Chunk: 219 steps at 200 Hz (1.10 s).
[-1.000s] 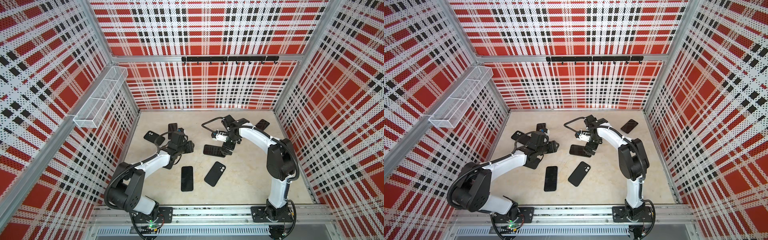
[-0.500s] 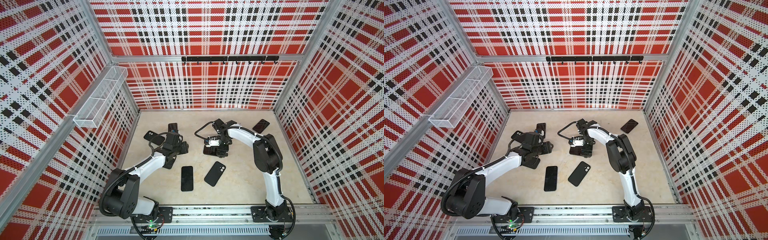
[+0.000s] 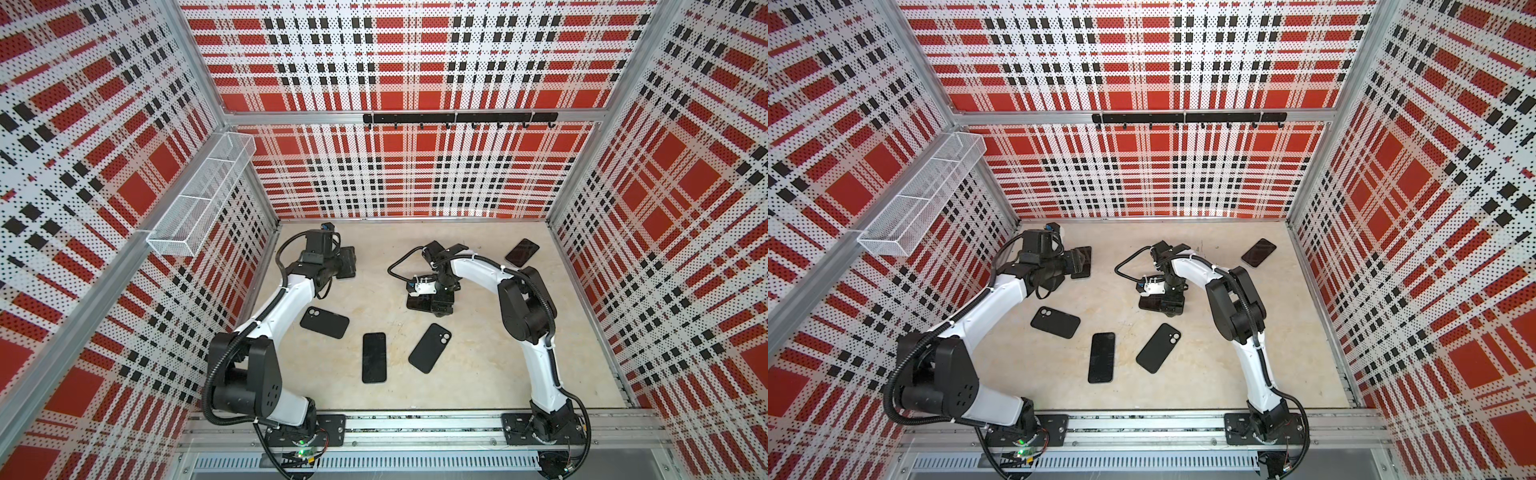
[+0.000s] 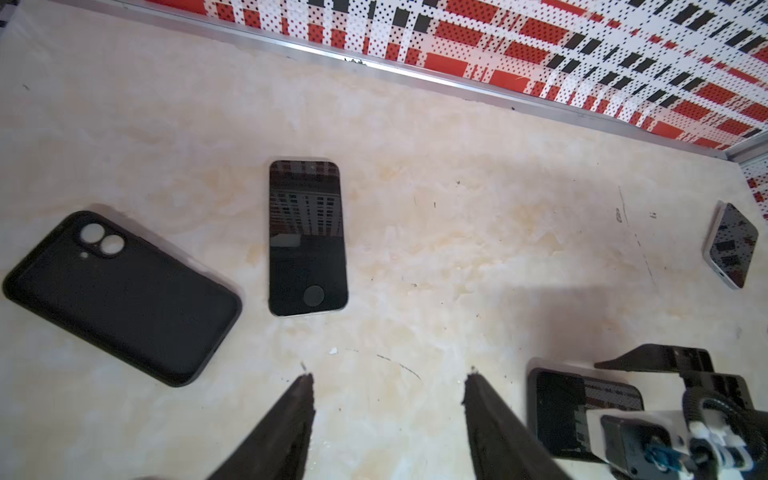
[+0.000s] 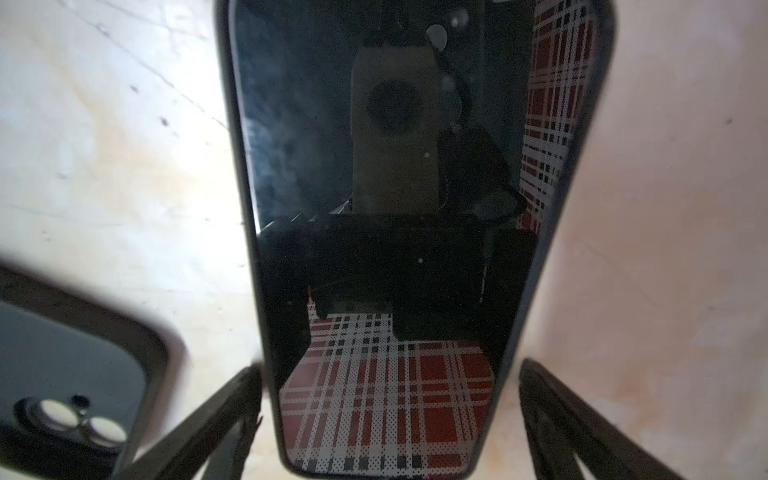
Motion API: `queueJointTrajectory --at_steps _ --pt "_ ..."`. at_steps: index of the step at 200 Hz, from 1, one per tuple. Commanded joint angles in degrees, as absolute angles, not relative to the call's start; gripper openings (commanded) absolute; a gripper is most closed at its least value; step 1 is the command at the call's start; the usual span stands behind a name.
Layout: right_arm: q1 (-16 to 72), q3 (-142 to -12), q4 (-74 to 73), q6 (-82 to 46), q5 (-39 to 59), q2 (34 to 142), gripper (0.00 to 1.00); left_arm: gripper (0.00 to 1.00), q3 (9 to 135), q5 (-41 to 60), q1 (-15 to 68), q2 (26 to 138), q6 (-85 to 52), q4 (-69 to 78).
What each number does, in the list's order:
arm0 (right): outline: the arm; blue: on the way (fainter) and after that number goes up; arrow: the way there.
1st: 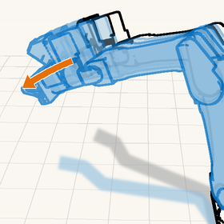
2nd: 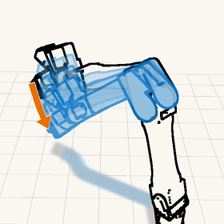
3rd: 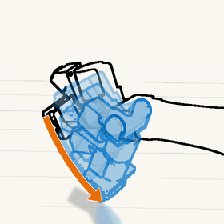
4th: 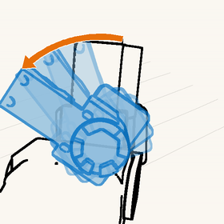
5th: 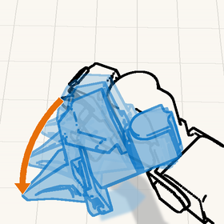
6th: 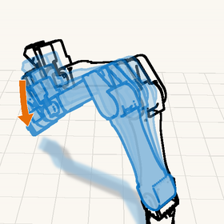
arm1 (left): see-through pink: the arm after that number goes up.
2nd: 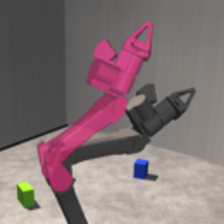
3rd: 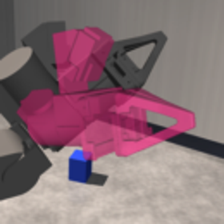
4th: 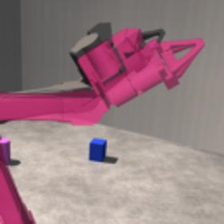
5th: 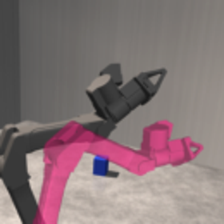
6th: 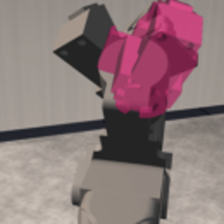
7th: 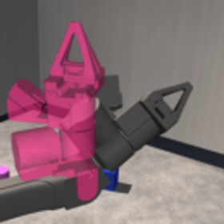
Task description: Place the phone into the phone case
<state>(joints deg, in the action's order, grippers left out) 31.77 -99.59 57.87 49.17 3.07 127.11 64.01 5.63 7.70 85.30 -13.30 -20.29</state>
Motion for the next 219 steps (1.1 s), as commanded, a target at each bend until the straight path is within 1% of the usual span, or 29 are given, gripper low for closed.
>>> queueJointTrajectory --at_steps 1,10,21,63,72,86,97,143,170,189,219 --pt "31.99 -100.25 61.46 49.19 4.6 130.38 0.89 0.61 62.59 7.74 5.67 85.37 -10.78 -22.53" --pt "32.04 -100.72 62.07 48.49 4.13 130.44 0.84 0.61 61.51 8.66 4.77 85.02 -10.98 -21.87" --pt "32.03 -100.57 61.86 47.47 2.99 129.87 0.8 0.61 61.18 8.57 4.23 84.52 -10.76 -21.84" --pt "31.99 -101.61 59.65 43.22 2.3 126.32 0.74 0.61 60.68 10.14 1.43 84.33 -11.46 -21.14" --pt "31.99 -101.89 58.77 41.57 1.71 125.22 0.72 0.61 60.54 10.41 1.2 84.37 -11.6 -21.06" --pt "31.95 -102.4 56.85 38.62 -0.02 123.45 0.71 0.61 60.54 10.5 0.97 84.33 -11.67 -21.0" --pt "31.77 -102.57 54.51 35.27 -1.94 122.01 0.71 0.61 60.46 10.67 0.9 84.34 -11.78 -20.99" --pt "29.95 -102.79 48.56 20.02 -4.04 118.26 0.65 0.61 60.17 10.2 2.01 85.09 -12.65 -20.42" --pt "27.53 -106.78 47.82 7.87 -6.42 120.0 0.63 0.61 59.98 7.74 4.0 85.76 -12.62 -20.43" --pt "26.01 -108.05 45.24 1.49 -4.77 120.71 0.61 0.61 59.92 6.3 5.46 85.78 -12.66 -20.45" --pt "22.67 -111.72 45.44 -9.68 -7.54 123.47 0.56 0.61 59.68 4.51 8.49 86.18 -12.21 -20.41"
